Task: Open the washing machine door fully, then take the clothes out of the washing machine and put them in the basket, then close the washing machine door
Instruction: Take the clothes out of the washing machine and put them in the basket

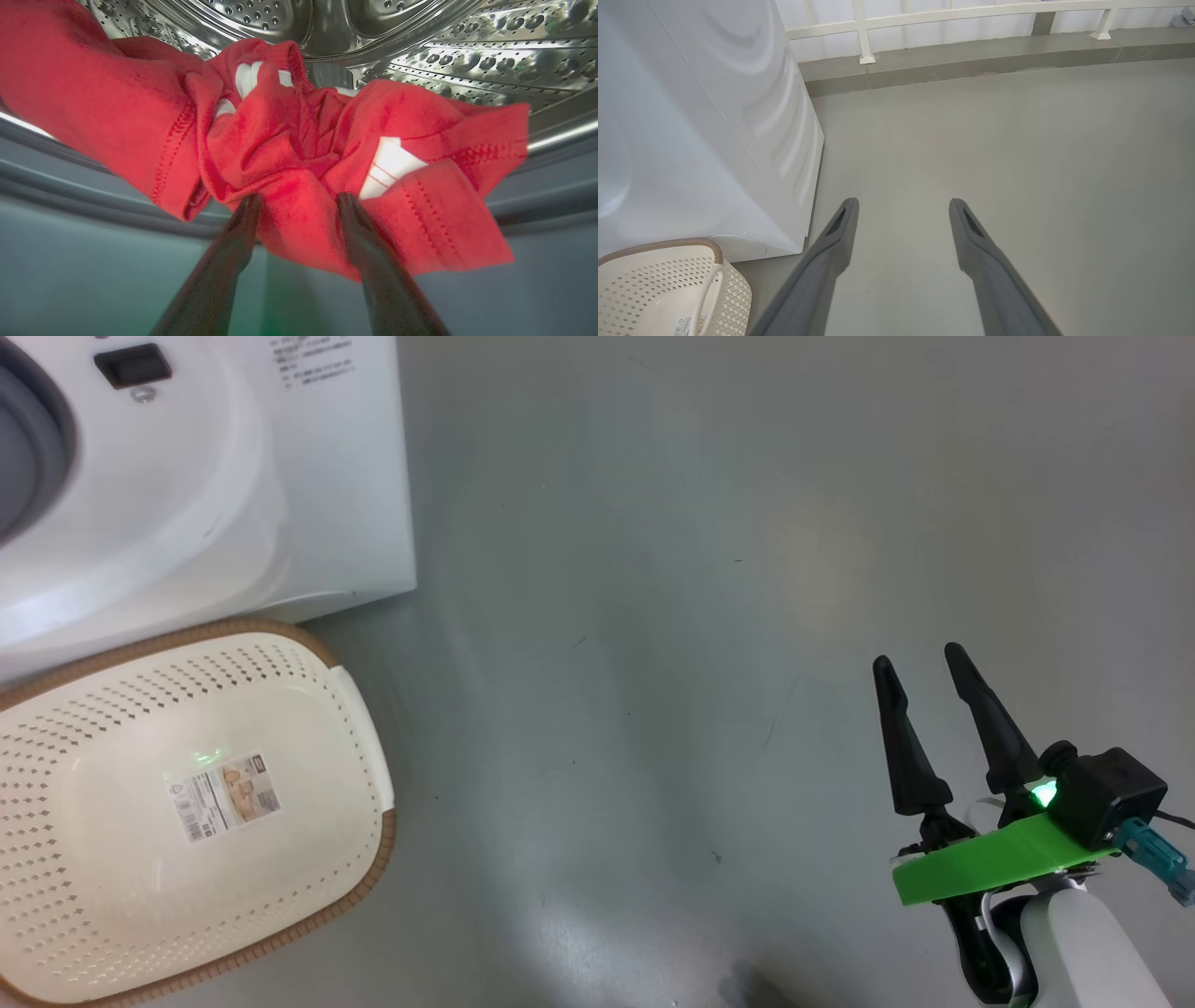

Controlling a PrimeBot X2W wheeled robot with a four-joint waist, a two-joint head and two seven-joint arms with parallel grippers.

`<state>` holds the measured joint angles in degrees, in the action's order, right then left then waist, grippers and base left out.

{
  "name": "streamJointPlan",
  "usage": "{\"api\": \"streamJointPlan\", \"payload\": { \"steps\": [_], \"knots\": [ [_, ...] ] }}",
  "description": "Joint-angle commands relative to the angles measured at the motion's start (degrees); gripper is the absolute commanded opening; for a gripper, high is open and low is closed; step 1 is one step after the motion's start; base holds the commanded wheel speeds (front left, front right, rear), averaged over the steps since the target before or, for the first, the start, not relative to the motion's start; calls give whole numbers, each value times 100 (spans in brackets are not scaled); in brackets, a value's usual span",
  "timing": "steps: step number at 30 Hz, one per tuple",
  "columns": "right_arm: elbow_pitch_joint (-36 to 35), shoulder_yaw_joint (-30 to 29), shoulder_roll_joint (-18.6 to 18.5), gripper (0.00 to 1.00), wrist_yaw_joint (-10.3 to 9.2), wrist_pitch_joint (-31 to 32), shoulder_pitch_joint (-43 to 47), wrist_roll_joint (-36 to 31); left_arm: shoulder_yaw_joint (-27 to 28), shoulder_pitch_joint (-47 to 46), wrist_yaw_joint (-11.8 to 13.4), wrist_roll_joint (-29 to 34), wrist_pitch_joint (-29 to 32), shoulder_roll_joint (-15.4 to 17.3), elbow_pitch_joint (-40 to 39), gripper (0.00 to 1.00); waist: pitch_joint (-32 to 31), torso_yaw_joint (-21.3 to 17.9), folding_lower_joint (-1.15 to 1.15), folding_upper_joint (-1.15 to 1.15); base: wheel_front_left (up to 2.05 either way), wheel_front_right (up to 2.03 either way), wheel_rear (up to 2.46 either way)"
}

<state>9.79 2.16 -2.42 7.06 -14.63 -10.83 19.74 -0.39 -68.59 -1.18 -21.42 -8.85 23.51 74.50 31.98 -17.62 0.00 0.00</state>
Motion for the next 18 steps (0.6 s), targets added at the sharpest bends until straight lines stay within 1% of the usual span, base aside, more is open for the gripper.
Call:
{"api": "streamJointPlan", "payload": {
  "steps": [1,3,7,13,16,18],
  "knots": [
    [-130,102,-46,100,43,-37,-7,42,-4,-96,34,34,-49,299,-83,24,7,-2,0,0,0,0,0],
    [-128,99,-46,100,43,-37,-6,42,-32,-92,46,40,-91,279,-79,0,-8,8,0,0,0,0,0],
    [-129,78,-46,100,43,-37,-8,35,-63,-101,26,37,-209,247,-76,0,-35,48,0,0,0,0,0],
    [-104,36,-46,100,43,-37,-11,-18,-72,3,-83,-23,-470,131,-89,0,-210,188,0,0,0,0,0],
    [-72,31,-46,100,43,-37,7,-49,-99,202,-133,3,-581,101,-214,0,-370,260,0,0,0,0,0],
    [-59,13,-46,100,43,-37,33,-75,-67,379,-127,5,-606,70,-435,0,-478,323,0,0,0,0,0]
  ]
}}
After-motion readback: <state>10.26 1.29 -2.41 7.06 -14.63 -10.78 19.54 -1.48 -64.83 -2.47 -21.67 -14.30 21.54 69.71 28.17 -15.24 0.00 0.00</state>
